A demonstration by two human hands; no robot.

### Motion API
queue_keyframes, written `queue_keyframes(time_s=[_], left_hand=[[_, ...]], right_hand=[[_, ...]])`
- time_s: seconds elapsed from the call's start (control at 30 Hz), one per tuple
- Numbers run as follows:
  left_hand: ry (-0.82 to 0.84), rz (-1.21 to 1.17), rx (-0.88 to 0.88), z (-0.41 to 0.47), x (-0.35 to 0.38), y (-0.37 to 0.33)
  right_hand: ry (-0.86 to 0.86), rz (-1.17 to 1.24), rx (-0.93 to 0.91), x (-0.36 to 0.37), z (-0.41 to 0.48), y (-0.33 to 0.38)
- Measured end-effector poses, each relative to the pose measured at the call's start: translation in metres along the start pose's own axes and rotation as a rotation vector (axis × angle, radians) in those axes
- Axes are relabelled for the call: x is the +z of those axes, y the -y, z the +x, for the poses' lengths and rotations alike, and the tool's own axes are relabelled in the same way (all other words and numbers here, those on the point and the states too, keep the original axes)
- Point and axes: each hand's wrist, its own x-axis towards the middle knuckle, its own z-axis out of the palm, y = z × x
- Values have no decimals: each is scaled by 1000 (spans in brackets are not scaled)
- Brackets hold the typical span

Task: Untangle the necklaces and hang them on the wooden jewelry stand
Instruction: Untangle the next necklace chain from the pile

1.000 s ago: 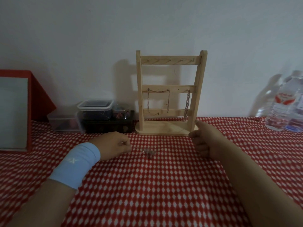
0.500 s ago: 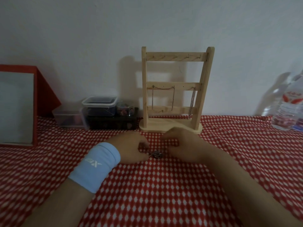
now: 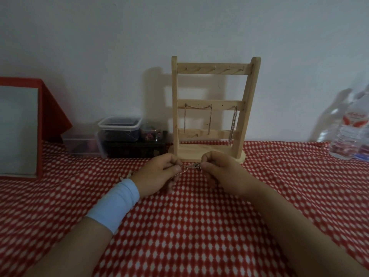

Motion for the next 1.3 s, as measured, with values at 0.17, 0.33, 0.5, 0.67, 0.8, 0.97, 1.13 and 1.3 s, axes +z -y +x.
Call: queue_keyframes(time_s=[0.17, 0.33, 0.5, 0.67, 0.8, 0.97, 1.13, 1.3], left_hand=[[-66, 48, 1, 1, 2, -1], [-151, 251, 97, 1, 3, 6], [-110, 408, 126, 1, 7, 9], [-103, 197, 136, 4, 29, 4], [-156, -30, 103, 3, 33, 3], [-59, -593, -96, 3, 27, -4], [-76, -659, -129, 2, 28, -7], [-119, -499, -113, 1, 27, -6]], right_hand=[[-62, -103, -5, -5, 1, 2], [-22, -222, 21, -5, 0, 2], [-54, -152, 1, -4, -1, 2], [-38, -73, -10, -5, -5, 5], [-39, 17, 16, -4, -5, 10], [1, 122, 98, -3, -5, 13], [47, 112, 105, -4, -8, 21], [53, 109, 83, -4, -7, 17]])
